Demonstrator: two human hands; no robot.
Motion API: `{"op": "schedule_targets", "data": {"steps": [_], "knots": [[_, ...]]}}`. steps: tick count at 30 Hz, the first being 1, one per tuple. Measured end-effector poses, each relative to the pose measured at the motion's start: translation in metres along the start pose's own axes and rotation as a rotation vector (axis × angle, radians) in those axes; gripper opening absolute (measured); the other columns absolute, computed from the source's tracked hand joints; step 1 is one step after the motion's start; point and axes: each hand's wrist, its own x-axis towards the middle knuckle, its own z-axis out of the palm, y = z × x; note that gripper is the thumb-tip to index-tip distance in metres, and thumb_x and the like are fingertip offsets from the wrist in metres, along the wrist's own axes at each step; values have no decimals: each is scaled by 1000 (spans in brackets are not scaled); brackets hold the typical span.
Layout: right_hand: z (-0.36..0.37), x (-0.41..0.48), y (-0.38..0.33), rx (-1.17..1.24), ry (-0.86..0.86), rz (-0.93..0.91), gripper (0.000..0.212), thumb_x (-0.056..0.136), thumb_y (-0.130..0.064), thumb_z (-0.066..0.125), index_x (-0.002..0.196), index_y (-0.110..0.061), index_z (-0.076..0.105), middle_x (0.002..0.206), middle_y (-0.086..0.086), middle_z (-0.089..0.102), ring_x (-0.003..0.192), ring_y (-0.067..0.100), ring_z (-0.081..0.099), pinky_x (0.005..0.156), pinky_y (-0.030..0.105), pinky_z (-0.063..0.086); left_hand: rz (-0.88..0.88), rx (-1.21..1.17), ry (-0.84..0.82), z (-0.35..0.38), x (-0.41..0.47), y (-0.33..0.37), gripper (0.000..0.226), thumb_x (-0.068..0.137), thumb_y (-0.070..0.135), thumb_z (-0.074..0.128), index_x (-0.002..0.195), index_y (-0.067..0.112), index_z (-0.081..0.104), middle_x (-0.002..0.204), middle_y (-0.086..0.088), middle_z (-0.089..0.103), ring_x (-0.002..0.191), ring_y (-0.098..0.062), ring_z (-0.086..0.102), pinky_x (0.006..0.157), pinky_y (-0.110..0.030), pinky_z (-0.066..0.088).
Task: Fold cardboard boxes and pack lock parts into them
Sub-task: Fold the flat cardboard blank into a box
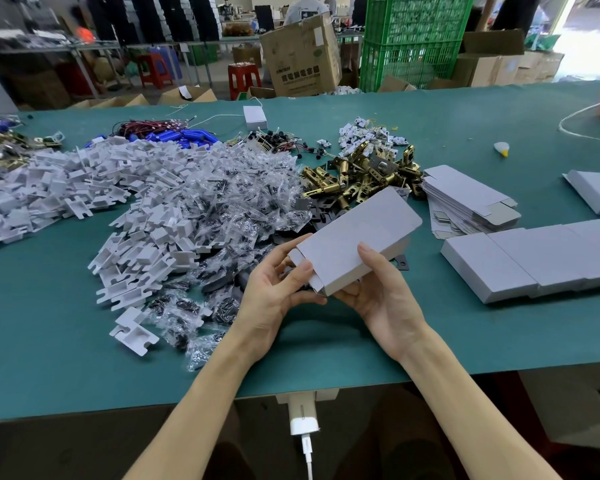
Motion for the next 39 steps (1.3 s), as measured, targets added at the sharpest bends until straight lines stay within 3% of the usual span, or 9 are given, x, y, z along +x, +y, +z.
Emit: {"op": "schedule_targets", "data": {"steps": [6,10,14,19,22,30,34,37,39], "knots": [[1,0,0,-20,11,2,62,92,-37,64,146,-11,49,142,24,57,115,37,62,97,51,56,-19,-20,-10,0,-1,1,43,87,22,83,128,20,71,120,-15,65,99,-27,71,72,-34,63],[1,-1,0,-27,1,8,60,92,-37,64,144,-11,51,139,24,60,115,39,63,98,51,56,-28,-27,-11,-1,-1,2,73,66,44,94,130,19,68,125,-15,67,103,-28,70,71,-34,63],[2,-2,0,-34,-9,2,56,92,-37,64,140,-9,54,134,24,64,110,37,67,88,46,61,-26,4,18,-2,-1,0,87,57,50,99,130,16,65,122,-13,69,103,-28,68,69,-32,63],[2,-2,1,-69,-42,18,53,94,-38,63,138,-9,56,130,21,67,107,36,70,87,43,60,-14,35,45,-2,-1,-2,92,53,54,99,126,12,62,108,-8,72,84,-22,68,64,-29,59],[1,-2,3,-70,-56,28,51,95,-39,63,137,-10,57,130,21,67,108,38,70,90,45,60,17,55,53,-2,-1,-3,91,54,57,98,124,12,61,107,-8,71,75,-21,67,62,-30,58],[0,-2,3,-61,-13,-4,48,97,-41,62,132,-9,59,126,21,69,103,34,72,84,43,61,87,139,39,0,-1,-6,75,68,36,96,128,10,59,115,-7,70,87,-26,71,63,-31,61],[2,-2,4,-93,-29,-6,47,100,-42,59,134,-9,58,128,24,67,107,38,69,87,50,59,129,177,42,1,-3,-5,76,71,47,91,128,9,58,114,-7,71,78,-25,73,62,-31,61],[3,-1,4,-58,1,-34,49,100,-43,58,136,-9,55,128,23,67,107,35,69,81,45,60,129,211,42,4,-2,-6,74,73,48,87,130,11,58,114,0,73,83,-24,74,65,-33,63],[2,-1,4,-38,29,-61,53,99,-46,59,137,-11,54,126,18,69,108,31,70,81,40,60,125,233,24,5,-2,-7,68,80,37,83,138,15,56,118,1,73,91,-25,75,70,-36,64]]}}
